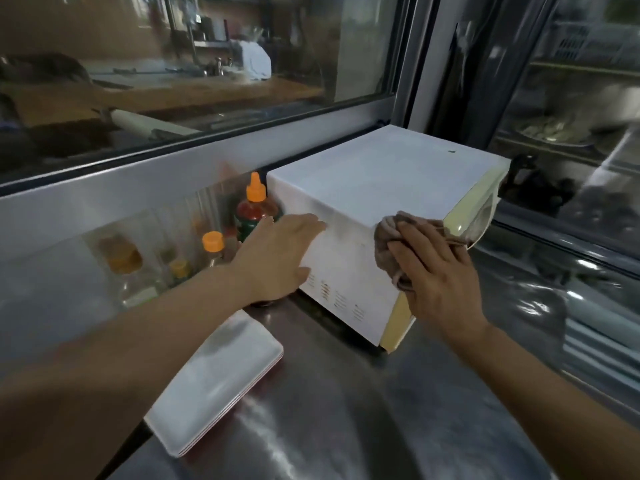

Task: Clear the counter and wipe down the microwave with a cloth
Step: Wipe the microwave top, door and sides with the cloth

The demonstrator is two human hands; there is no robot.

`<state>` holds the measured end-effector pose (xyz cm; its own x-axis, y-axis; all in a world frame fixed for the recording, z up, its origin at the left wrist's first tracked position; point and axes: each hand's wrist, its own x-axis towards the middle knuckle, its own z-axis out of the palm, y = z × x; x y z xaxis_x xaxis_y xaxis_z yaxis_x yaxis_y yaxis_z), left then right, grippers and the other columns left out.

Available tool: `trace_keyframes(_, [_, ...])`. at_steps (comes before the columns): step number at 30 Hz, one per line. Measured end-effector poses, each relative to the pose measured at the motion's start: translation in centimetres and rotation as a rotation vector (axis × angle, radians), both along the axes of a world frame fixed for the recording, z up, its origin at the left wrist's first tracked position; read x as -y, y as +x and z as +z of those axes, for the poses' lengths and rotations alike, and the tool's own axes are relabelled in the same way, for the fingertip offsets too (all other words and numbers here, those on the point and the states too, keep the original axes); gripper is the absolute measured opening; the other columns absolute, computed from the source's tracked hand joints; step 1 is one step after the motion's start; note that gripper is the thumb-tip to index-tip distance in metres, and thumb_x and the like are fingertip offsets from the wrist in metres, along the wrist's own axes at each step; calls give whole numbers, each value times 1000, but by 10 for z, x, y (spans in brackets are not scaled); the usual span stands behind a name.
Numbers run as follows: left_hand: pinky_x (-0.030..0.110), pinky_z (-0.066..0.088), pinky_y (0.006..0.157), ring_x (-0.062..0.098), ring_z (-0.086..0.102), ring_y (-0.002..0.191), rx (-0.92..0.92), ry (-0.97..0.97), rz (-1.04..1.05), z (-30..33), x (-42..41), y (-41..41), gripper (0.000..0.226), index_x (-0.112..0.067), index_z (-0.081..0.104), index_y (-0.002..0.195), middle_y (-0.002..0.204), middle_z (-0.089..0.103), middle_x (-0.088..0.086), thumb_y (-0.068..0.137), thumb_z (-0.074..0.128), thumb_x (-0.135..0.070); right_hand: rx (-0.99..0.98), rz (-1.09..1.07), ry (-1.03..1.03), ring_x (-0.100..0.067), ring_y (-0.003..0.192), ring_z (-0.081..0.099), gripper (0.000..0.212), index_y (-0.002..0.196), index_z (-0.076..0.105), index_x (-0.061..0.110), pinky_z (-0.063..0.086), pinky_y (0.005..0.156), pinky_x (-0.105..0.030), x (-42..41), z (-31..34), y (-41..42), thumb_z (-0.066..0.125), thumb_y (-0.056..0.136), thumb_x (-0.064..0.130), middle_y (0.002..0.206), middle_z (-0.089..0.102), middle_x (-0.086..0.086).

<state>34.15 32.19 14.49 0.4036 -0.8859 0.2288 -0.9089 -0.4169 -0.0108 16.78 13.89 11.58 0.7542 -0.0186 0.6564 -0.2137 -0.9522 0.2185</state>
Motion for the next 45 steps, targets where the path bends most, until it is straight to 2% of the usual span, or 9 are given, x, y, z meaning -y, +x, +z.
trace_keyframes(6, [48, 19, 114, 21, 19, 143, 121, -11, -42, 4, 25, 52, 78, -19, 19, 148, 157, 18, 3, 84, 62, -31, -32, -91, -63, -33, 129, 45, 47, 122, 62, 6, 35, 102, -48, -4, -5, 2, 65, 75, 3, 136, 53, -15])
trace_keyframes(9, [48, 16, 114, 21, 17, 144, 183, 15, -58, 4, 32, 74, 80, -19, 15, 149, 158, 15, 4, 85, 61, -33, -53, -224, -156, -37, 133, 39, 45, 132, 53, 9, 35, 102, -53, -9, -12, 19, 47, 89, 19, 141, 48, -15])
trace_keyframes(14, [46, 16, 113, 20, 24, 141, 161, -89, -142, -11, 35, 97, 79, -24, 22, 148, 155, 25, 1, 80, 62, -21, -52, -351, -376, -27, 145, 12, 62, 149, 26, 19, 13, 117, -49, -6, -54, 32, 48, 91, 19, 156, 19, -2])
trace_keyframes(21, [45, 7, 114, 16, 30, 137, 213, -107, -192, -10, 36, 110, 76, -30, 24, 147, 151, 30, -6, 80, 59, -19, -344, -302, -466, -18, 147, -4, 54, 143, 39, 18, 8, 115, -40, -17, -113, 26, 27, 90, 18, 151, 31, 4])
trace_keyframes(26, [46, 8, 114, 15, 37, 134, 318, 59, -229, 10, 34, 115, 66, -27, 23, 144, 148, 36, -5, 85, 52, -26, -386, -250, -532, -20, 141, 27, 61, 144, 33, 18, 8, 116, -41, -13, -72, 28, 34, 83, 19, 151, 32, 2])
trace_keyframes(29, [46, 16, 108, 15, 47, 124, 392, 54, -231, 19, 29, 129, 48, -27, 40, 130, 135, 50, -8, 84, 50, -33, -214, -282, -429, -19, 145, 16, 62, 148, 27, 18, 9, 117, -43, -16, -48, 61, 36, 86, 15, 155, 21, 2])
trace_keyframes(33, [49, 23, 109, 18, 44, 129, 349, 54, -172, 18, 25, 142, 60, -31, 36, 138, 143, 45, -5, 83, 53, -47, -94, -364, -352, -20, 146, 6, 63, 149, 22, 18, 1, 119, -44, -27, -66, 94, 35, 88, 18, 157, 14, 1])
trace_keyframes(40, [39, 46, 89, 17, 45, 122, 193, -11, -222, 16, 23, 156, 74, -36, 37, 140, 136, 47, -8, 73, 65, -55, -531, -264, -547, -15, 134, 40, 55, 132, 55, 25, 4, 113, -39, -33, -102, 79, 28, 84, 27, 143, 46, 5])
trace_keyframes(45, [43, 43, 99, 17, 39, 131, 168, -18, -221, 13, 22, 158, 88, -39, 34, 141, 143, 42, -8, 64, 71, -61, -200, -259, -417, -20, 142, 25, 57, 138, 46, 16, 7, 115, -41, -30, -50, 110, 33, 84, 22, 150, 36, -1])
